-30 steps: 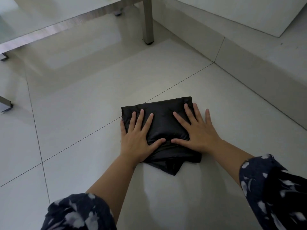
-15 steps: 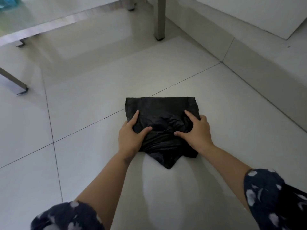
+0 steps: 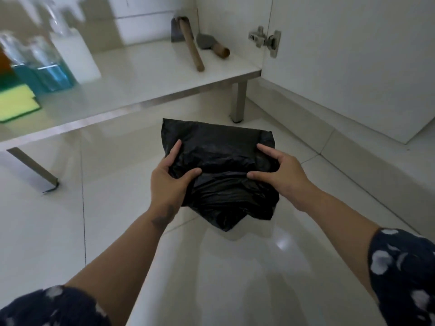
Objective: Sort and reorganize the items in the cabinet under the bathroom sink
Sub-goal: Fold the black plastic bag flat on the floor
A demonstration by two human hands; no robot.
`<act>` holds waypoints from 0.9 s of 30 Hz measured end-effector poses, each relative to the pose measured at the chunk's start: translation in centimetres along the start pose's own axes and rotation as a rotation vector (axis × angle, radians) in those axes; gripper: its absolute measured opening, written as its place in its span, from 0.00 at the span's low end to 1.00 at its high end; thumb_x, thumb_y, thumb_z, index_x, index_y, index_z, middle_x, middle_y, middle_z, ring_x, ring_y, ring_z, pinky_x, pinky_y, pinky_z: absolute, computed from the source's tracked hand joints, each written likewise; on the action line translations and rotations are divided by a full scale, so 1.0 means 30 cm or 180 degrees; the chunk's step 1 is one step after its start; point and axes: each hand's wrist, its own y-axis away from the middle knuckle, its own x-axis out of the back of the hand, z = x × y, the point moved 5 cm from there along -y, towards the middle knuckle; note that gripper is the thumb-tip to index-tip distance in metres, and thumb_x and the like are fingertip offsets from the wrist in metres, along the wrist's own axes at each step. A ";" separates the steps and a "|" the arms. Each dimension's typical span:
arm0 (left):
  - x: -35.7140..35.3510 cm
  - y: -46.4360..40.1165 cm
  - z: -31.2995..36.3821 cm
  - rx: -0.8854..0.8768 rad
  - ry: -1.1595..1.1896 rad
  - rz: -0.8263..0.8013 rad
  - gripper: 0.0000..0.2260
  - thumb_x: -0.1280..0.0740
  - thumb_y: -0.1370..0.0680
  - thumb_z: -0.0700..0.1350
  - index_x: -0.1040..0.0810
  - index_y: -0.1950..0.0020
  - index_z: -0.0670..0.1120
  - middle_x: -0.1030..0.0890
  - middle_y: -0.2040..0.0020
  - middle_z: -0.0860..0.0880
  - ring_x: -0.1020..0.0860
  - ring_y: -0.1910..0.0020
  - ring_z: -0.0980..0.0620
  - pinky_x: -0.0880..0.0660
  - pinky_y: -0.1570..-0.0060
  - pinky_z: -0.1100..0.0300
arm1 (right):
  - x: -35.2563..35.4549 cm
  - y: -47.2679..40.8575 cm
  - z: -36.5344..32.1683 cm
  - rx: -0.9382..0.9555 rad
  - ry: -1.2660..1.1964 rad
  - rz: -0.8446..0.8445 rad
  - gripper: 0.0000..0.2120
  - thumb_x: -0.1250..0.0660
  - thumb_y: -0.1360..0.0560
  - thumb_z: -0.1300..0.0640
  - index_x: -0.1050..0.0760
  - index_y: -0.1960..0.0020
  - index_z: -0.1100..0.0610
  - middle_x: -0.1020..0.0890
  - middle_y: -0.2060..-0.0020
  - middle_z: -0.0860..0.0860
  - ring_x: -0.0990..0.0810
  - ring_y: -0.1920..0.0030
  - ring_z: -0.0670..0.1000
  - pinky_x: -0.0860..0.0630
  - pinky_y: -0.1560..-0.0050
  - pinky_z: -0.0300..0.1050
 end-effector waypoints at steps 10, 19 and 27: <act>0.258 -0.291 0.397 -0.0137 0.0013 0.0078 0.34 0.26 0.28 0.38 0.35 0.26 0.55 0.28 0.30 0.52 0.29 0.32 0.54 0.31 0.31 0.52 | -0.062 -0.194 -0.676 0.0246 0.0896 -0.0116 0.39 0.21 0.35 0.59 0.32 0.28 0.49 0.27 0.32 0.51 0.27 0.34 0.52 0.33 0.36 0.40; 0.369 -0.719 0.402 -0.0151 -0.0220 0.0393 0.37 0.25 0.29 0.38 0.36 0.25 0.55 0.27 0.31 0.50 0.28 0.33 0.52 0.30 0.32 0.51 | -0.222 -0.657 -0.876 0.0725 0.1130 -0.0194 0.39 0.21 0.36 0.58 0.32 0.28 0.50 0.28 0.31 0.51 0.30 0.32 0.52 0.38 0.36 0.36; 0.408 -1.081 0.184 0.0122 -0.1124 0.0461 0.39 0.25 0.29 0.39 0.40 0.24 0.52 0.31 0.28 0.49 0.33 0.29 0.50 0.37 0.29 0.57 | -0.454 -1.166 -0.751 0.0691 0.1243 -0.0735 0.41 0.22 0.34 0.59 0.37 0.26 0.51 0.32 0.29 0.53 0.33 0.30 0.53 0.36 0.33 0.41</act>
